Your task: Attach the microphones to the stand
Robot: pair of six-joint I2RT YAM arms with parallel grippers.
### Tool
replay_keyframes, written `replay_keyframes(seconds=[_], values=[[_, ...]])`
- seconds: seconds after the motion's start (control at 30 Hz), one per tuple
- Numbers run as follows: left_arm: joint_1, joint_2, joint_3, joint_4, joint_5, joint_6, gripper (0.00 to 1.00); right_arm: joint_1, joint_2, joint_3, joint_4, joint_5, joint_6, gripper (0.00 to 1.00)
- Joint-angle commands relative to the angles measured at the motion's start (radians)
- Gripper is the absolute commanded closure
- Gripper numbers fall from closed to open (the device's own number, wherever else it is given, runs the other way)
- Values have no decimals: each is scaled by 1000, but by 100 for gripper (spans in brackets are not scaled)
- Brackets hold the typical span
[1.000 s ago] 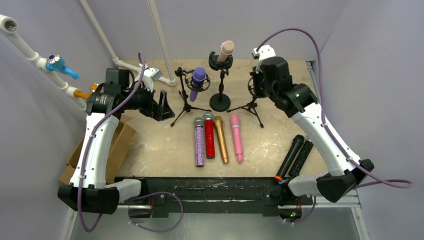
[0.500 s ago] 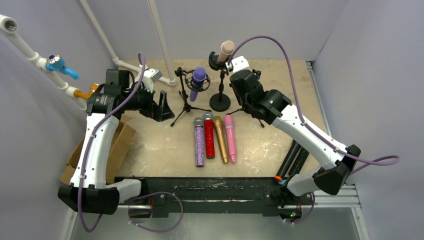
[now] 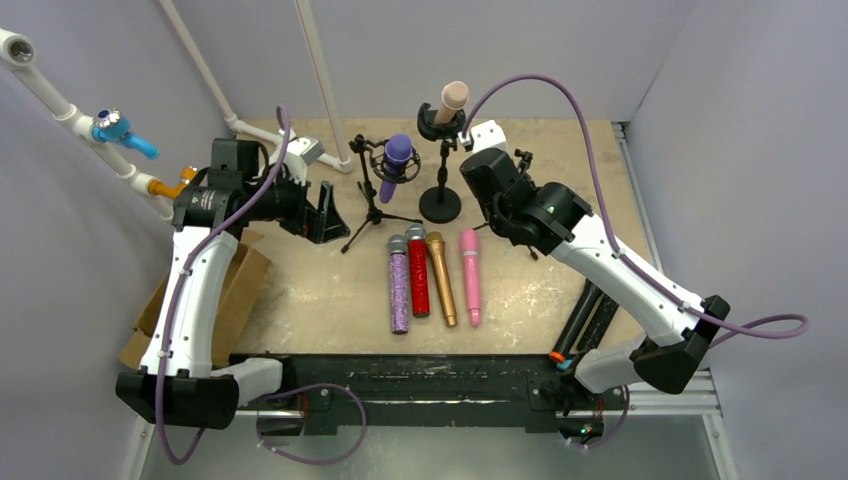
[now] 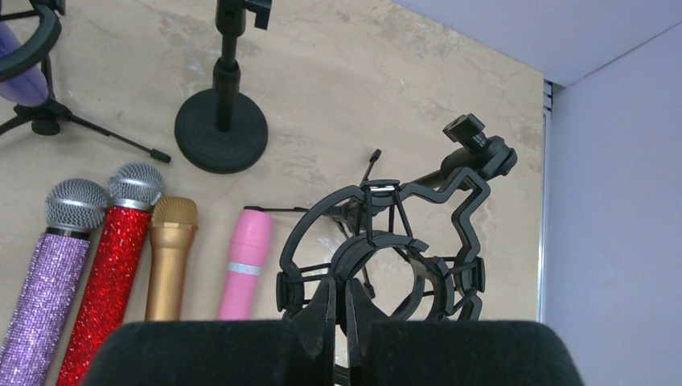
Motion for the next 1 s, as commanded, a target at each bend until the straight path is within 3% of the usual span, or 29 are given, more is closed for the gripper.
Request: replay_keyframes(seconds=[0.0, 0.1, 0.13, 0.23, 0.37, 0.67, 0.97], values=[[8, -25, 4, 14, 33, -14, 3, -5, -24, 33, -73, 31, 19, 100], [8, -28, 4, 11, 31, -11, 2, -5, -25, 1, -55, 26, 21, 100], [8, -29, 4, 9, 29, -10, 2, -5, -26, -5, -48, 24, 24, 95], [9, -31, 8, 3, 27, -3, 1, -5, -33, -2, -48, 29, 58, 59], [9, -33, 12, -4, 31, 1, 0, -5, -59, 28, 3, 47, 35, 39], [13, -39, 22, -23, 22, 30, 0, 22, -33, 245, -79, 28, 127, 31], [34, -44, 40, -14, 27, 22, 0, 200, -12, 128, 44, -246, 266, 27]])
